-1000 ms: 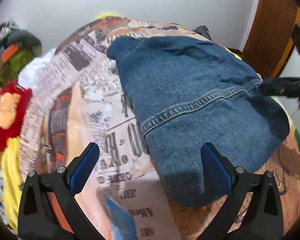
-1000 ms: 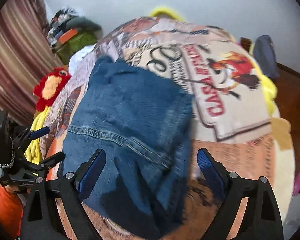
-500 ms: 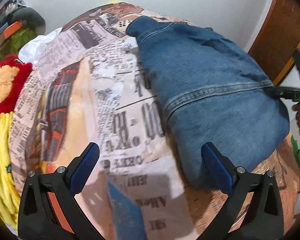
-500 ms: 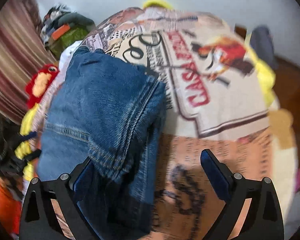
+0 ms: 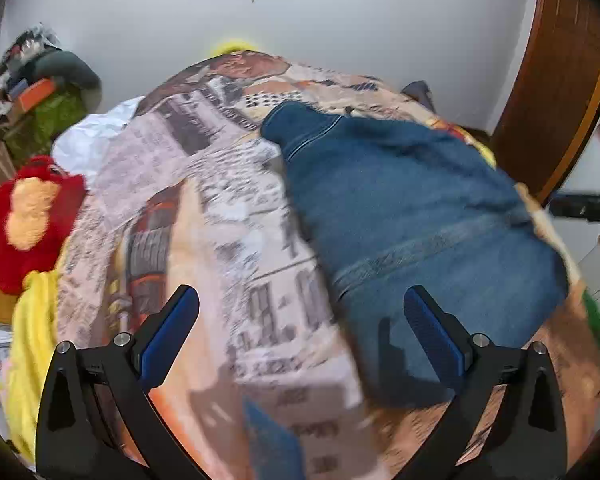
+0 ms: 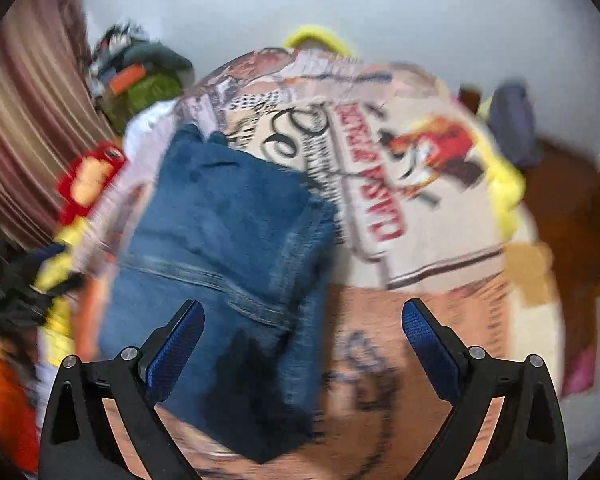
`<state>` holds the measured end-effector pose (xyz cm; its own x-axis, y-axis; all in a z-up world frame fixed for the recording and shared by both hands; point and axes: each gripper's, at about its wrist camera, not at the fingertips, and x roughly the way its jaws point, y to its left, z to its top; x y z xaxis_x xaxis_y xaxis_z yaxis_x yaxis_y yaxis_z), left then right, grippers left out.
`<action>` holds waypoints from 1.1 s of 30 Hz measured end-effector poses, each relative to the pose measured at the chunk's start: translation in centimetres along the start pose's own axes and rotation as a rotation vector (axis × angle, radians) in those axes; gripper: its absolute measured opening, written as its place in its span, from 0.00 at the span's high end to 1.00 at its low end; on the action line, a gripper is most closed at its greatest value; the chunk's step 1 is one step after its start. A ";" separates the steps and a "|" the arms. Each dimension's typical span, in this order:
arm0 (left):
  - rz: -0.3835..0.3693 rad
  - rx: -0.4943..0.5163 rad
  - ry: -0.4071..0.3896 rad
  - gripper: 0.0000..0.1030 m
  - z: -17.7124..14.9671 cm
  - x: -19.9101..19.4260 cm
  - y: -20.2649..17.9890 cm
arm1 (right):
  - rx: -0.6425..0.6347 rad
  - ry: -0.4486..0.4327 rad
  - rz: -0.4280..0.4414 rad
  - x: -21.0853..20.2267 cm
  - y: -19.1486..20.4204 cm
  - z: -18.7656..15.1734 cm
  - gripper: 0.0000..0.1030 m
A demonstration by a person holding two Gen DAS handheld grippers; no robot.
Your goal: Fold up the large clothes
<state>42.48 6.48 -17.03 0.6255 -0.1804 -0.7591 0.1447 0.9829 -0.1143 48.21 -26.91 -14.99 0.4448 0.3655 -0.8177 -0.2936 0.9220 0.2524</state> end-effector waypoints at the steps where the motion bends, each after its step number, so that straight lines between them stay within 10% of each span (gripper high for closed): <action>1: -0.022 -0.014 0.007 0.00 0.7 0.5 -0.1 | 0.037 0.025 0.043 0.4 -0.2 0.3 0.04; 19: -0.408 -0.344 0.310 0.00 2.2 13.2 0.8 | 0.273 0.297 0.336 13.2 -3.1 1.3 0.04; 28: -0.400 -0.261 0.272 0.00 3.6 13.7 -1.6 | 0.209 0.279 0.350 15.2 -0.5 2.8 0.06; 33: -0.396 -0.267 0.252 0.12 3.6 13.3 -2.0 | 0.221 0.249 0.364 14.8 -0.4 3.1 0.29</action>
<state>53.29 1.98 -24.61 0.3544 -0.5563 -0.7516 0.1111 0.8231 -0.5569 57.57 -21.49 -25.58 0.1231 0.6524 -0.7479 -0.1938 0.7549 0.6266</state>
